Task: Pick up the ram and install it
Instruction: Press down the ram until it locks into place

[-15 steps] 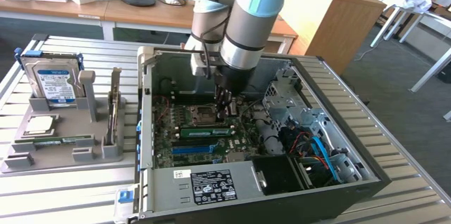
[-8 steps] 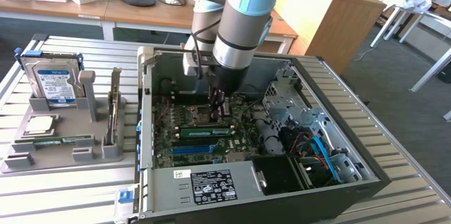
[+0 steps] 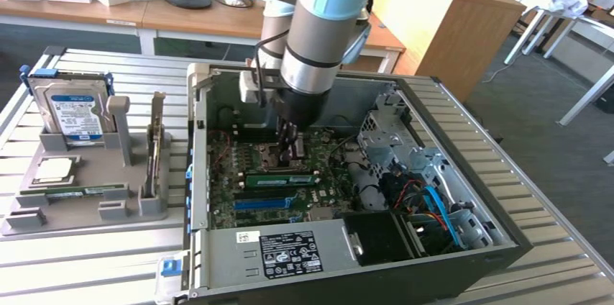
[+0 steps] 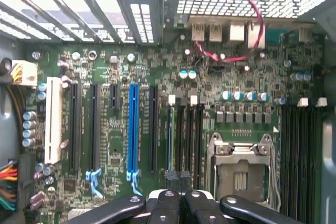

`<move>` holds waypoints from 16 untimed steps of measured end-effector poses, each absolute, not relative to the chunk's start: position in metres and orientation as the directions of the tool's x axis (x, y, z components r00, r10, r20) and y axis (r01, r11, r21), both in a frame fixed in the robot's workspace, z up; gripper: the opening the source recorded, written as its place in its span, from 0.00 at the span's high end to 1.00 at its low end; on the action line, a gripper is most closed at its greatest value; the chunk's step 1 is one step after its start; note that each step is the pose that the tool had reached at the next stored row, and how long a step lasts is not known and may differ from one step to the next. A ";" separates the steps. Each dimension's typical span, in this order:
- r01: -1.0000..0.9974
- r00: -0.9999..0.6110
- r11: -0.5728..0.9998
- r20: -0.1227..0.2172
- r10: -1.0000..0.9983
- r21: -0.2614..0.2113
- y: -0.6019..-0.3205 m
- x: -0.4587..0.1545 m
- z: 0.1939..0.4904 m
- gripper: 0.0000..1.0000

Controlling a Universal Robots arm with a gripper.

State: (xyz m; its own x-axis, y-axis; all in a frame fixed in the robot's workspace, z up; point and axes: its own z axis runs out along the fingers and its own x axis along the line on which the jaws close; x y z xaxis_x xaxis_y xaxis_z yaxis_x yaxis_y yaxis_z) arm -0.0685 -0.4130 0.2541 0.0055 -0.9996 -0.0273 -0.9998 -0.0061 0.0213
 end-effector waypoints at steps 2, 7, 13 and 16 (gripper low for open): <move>-1.000 0.005 -0.006 -0.027 -1.000 0.021 -0.413 -0.072 0.254 0.90; -1.000 0.005 -0.006 -0.027 -1.000 0.021 -0.413 -0.081 0.254 0.90; -1.000 0.006 -0.006 -0.027 -1.000 0.021 -0.413 -0.083 0.254 0.90; -1.000 0.005 -0.006 -0.027 -1.000 0.021 -0.413 -0.083 0.254 0.90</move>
State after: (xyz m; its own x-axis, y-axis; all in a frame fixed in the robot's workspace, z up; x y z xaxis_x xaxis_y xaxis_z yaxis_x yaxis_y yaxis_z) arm -0.0835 -0.4131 0.2540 0.0055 -0.9996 -0.0273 -0.9998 -0.0061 0.0212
